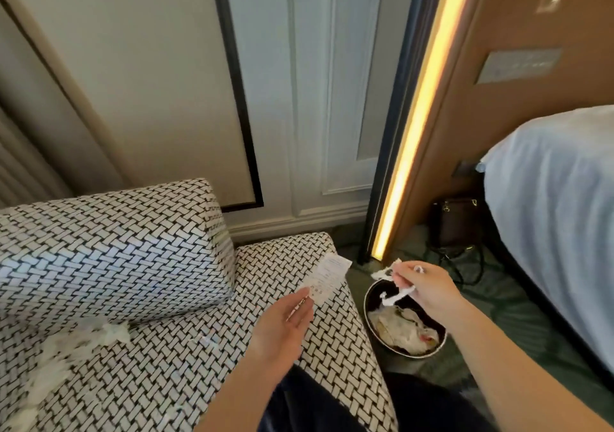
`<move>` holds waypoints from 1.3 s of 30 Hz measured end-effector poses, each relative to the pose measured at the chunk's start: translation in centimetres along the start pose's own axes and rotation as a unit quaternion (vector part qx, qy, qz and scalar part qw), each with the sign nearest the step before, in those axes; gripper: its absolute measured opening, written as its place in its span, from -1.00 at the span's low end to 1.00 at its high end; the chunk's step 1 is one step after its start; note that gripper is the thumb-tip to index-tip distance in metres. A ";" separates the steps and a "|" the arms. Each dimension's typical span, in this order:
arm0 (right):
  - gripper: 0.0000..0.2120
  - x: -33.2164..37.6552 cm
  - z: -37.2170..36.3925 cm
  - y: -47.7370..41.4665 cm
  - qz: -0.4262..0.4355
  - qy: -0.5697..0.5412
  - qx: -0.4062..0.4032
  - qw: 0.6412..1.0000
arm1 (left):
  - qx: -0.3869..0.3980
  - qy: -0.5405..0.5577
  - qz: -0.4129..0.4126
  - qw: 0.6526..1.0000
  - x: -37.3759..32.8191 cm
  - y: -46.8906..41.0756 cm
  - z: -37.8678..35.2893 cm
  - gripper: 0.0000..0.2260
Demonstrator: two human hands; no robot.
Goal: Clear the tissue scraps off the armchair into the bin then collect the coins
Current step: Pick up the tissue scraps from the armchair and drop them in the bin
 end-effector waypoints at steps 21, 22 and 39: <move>-0.88 -16.1 8.4 -9.7 -0.235 -0.553 -0.180 0.779 | -0.032 -0.166 0.167 0.971 16.6 -15.7 -11.5 -0.68; -0.92 -16.0 8.0 -10.0 -0.237 -0.557 -0.176 0.776 | -0.027 -0.178 0.172 0.968 16.6 -15.9 -11.5 -0.65; -0.31 -8.7 5.6 -6.5 -0.193 -0.485 -0.076 0.849 | 0.043 -0.148 0.153 0.976 12.5 -13.9 -8.4 -0.65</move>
Point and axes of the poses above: each hand's wrist, its own y-axis away from the middle knuckle, its own z-axis out of the back of the hand, x = y × z, the point moved 10 cm from there along -y, towards the middle knuckle, and after that the axes turned 1 degree about -y, right-handed, at the moved point
